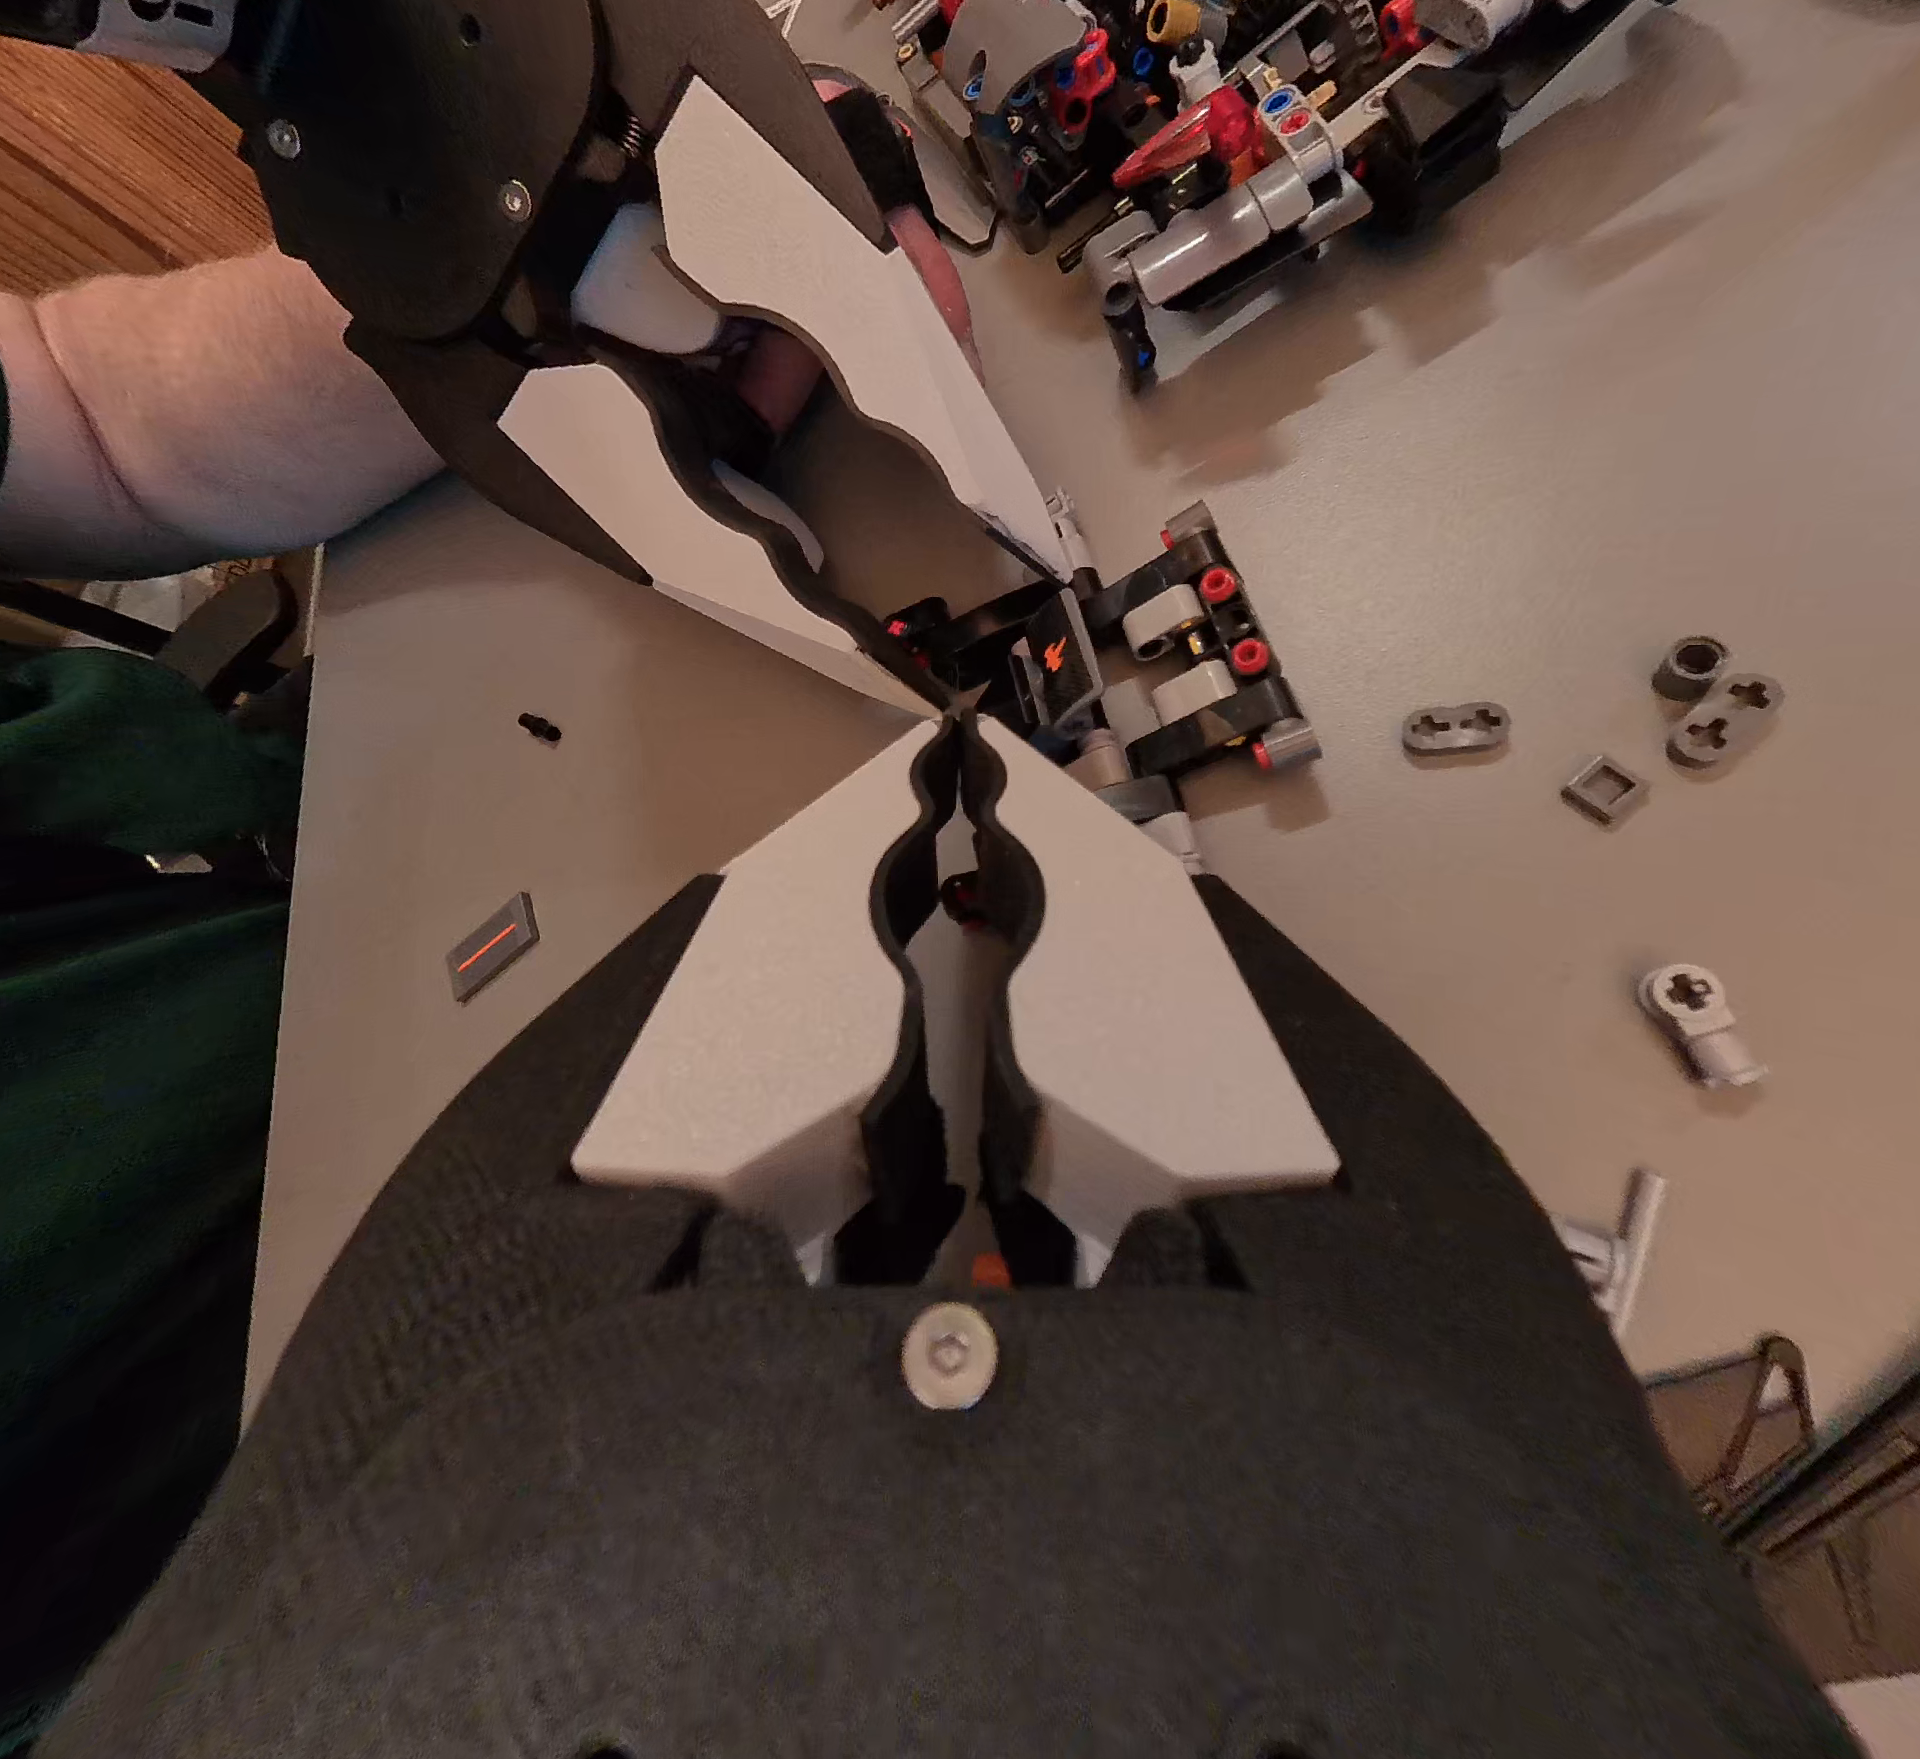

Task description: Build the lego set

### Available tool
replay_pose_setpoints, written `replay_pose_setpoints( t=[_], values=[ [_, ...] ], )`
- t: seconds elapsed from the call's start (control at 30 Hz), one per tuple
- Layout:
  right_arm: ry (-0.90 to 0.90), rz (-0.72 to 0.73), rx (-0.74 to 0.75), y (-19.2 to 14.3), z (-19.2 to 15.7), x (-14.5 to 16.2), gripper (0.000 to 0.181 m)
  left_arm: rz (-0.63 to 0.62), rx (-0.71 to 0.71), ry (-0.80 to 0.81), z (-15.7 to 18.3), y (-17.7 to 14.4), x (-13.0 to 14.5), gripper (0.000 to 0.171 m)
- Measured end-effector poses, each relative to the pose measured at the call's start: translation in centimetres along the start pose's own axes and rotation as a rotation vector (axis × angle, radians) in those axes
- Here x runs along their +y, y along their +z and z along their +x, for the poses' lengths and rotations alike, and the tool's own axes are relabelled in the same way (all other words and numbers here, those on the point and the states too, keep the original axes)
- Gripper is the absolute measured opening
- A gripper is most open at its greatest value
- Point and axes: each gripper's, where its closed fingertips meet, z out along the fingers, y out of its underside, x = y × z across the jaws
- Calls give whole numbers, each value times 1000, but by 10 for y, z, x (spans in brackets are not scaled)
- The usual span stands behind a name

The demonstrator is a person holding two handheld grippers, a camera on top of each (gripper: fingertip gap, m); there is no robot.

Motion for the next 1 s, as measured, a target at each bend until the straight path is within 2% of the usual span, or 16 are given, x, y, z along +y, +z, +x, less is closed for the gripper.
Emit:
replay_pose_setpoints(
  t=[0.9,1.0],
  values=[
    [-82,-7,20,-2,-4,-1,0,-6,-26,34,-1,3,-1,31],
    [-76,3,10,-4,-4,-2,0,-1,-71,66,-4,3,-3,41]
  ],
)
